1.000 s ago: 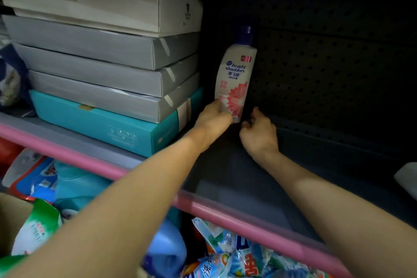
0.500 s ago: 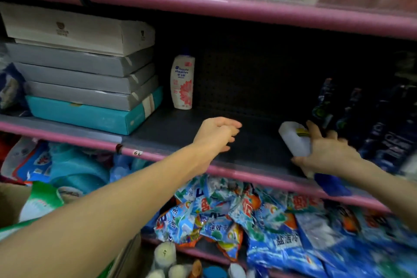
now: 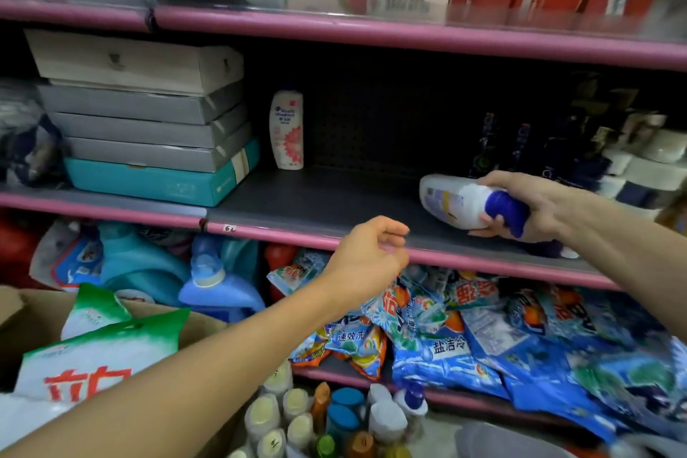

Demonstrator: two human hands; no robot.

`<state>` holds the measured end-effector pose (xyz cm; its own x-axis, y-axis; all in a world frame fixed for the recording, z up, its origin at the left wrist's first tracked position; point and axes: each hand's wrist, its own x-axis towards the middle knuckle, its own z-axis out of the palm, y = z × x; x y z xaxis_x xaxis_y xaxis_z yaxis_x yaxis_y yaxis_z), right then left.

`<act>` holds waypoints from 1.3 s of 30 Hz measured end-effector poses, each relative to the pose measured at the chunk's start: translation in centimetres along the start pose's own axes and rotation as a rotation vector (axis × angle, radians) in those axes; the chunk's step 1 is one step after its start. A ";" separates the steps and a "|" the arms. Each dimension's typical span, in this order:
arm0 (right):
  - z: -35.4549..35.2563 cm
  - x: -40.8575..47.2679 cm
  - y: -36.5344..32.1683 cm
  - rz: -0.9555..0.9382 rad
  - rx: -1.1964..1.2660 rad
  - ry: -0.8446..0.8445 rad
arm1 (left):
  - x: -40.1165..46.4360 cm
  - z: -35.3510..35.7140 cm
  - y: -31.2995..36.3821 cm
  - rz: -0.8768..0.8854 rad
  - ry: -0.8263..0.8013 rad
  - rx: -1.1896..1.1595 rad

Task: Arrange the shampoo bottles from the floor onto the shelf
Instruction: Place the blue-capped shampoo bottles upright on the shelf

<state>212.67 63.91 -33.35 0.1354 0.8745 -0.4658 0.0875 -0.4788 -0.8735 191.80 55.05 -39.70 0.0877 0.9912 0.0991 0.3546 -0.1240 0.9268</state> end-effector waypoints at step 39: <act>8.3 -12.9 11.4 -0.425 -0.153 -0.712 | -12.6 -0.3 -4.0 -0.315 -0.592 -1.322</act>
<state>203.72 47.80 -38.46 -0.5894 0.7983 -0.1239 0.1296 -0.0580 -0.9899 189.05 43.07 -44.52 0.6424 0.7661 -0.0212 -0.6253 0.5398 0.5636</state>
